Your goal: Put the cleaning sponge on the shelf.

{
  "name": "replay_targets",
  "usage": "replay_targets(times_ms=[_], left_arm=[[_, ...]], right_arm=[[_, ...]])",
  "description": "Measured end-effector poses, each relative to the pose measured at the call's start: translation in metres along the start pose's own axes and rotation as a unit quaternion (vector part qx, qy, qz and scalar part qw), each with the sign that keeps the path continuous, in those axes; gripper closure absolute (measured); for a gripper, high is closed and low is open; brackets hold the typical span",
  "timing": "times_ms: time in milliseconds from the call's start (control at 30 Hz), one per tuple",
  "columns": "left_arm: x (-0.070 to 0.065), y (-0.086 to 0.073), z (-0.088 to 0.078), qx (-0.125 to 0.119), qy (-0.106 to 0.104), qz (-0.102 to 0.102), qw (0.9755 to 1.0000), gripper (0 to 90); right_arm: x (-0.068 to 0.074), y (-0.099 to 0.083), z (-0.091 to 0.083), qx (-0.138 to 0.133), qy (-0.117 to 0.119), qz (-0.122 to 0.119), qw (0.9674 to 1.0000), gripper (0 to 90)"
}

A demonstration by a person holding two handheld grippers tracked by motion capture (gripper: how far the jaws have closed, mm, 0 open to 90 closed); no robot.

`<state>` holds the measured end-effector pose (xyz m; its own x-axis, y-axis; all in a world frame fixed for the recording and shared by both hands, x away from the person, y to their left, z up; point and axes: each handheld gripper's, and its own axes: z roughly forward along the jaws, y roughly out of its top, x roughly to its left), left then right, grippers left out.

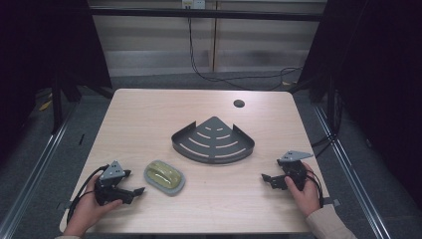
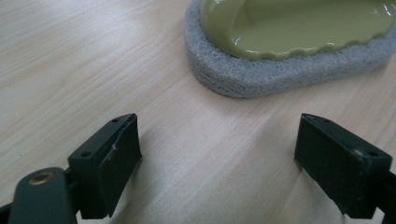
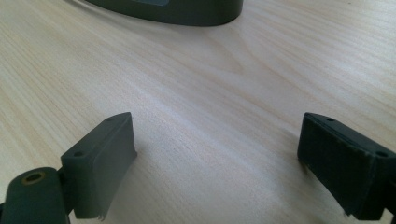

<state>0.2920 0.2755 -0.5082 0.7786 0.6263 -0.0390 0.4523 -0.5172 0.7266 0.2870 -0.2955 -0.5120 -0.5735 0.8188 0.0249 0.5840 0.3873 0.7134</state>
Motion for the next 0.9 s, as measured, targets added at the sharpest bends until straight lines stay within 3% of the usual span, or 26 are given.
replay_targets(times_ms=[167, 267, 400, 500, 633, 700, 767, 800, 833, 867, 900], left_arm=[[0.001, 0.001, -0.001, 0.002, 0.000, -0.014, 0.9999, 14.9], [0.003, 0.009, -0.003, 0.039, 0.002, -0.014, 0.9991, 16.8], [0.003, 0.020, -0.007, 0.081, 0.001, 0.007, 0.9967, 18.3], [0.000, 0.049, -0.016, 0.106, -0.008, 0.037, 0.9937, 20.8], [-0.003, 0.086, -0.018, 0.146, -0.020, 0.093, 0.9846, 21.0], [-0.004, 0.094, -0.016, 0.149, -0.021, 0.099, 0.9837, 21.2], [-0.006, 0.118, -0.013, 0.166, -0.021, 0.131, 0.9772, 21.4], [-0.007, 0.124, -0.011, 0.172, -0.022, 0.140, 0.9749, 21.7], [-0.007, 0.124, -0.011, 0.172, -0.022, 0.140, 0.9749, 22.1], [-0.009, 0.136, -0.006, 0.186, -0.026, 0.153, 0.9703, 22.2], [-0.010, 0.140, -0.003, 0.191, -0.028, 0.158, 0.9684, 22.4]], right_arm=[[0.000, 0.000, 0.000, 0.000, 0.001, 0.001, 1.0000, 10.7], [0.000, 0.000, 0.000, 0.000, 0.000, 0.000, 1.0000, 10.7], [0.000, 0.000, 0.000, 0.000, 0.000, 0.000, 1.0000, 10.7], [0.000, 0.000, 0.000, 0.000, 0.001, 0.000, 1.0000, 10.7], [0.000, 0.000, 0.000, 0.000, 0.000, 0.000, 1.0000, 10.7], [0.000, 0.000, 0.000, 0.000, 0.000, 0.000, 1.0000, 10.7], [0.000, 0.000, 0.000, 0.000, 0.000, 0.000, 1.0000, 10.7], [0.000, 0.000, 0.000, 0.000, 0.000, 0.000, 1.0000, 10.7], [0.000, 0.000, 0.000, 0.000, 0.000, 0.000, 1.0000, 10.7], [0.000, 0.000, 0.000, 0.000, 0.000, 0.000, 1.0000, 10.7], [0.000, 0.000, 0.000, 0.000, 0.000, 0.000, 1.0000, 10.7]])
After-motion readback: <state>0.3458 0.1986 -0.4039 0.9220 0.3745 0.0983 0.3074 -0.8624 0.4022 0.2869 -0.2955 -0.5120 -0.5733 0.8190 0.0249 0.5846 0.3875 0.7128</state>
